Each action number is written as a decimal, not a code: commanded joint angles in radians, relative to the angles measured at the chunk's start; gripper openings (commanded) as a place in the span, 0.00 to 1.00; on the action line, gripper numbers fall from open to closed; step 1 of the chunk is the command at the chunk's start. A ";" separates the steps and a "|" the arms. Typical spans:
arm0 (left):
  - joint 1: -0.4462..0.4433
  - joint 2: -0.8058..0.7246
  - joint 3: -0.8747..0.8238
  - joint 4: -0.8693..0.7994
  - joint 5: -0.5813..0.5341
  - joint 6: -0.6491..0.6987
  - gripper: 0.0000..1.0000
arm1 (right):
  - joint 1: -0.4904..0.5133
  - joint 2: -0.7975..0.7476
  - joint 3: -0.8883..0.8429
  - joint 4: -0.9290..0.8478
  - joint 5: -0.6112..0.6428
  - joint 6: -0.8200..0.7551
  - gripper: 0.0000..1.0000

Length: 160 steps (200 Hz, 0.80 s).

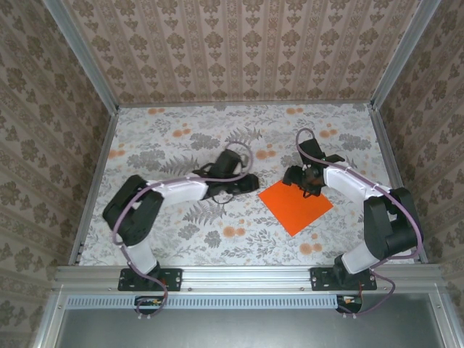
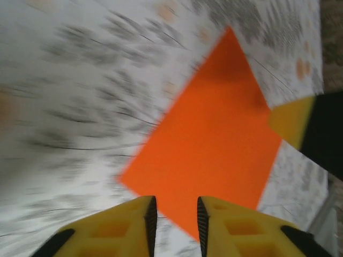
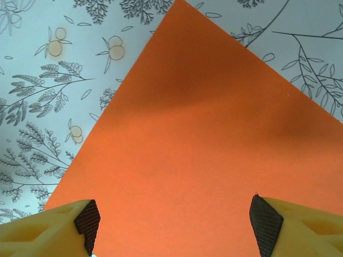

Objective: Fold a paper plane with a square sheet of paper (pick it up from the middle)
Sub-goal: Move the square sheet of paper to the center of the table.

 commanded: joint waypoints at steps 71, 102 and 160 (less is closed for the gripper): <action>-0.080 0.266 0.319 -0.312 0.029 0.010 0.04 | -0.019 -0.012 -0.056 0.008 -0.022 -0.006 0.78; -0.073 0.302 0.361 -0.430 -0.020 0.056 0.01 | -0.020 -0.009 -0.051 0.000 -0.010 -0.022 0.78; 0.027 0.331 0.433 -0.638 -0.064 0.299 0.00 | 0.002 0.001 -0.020 -0.035 0.021 -0.114 0.77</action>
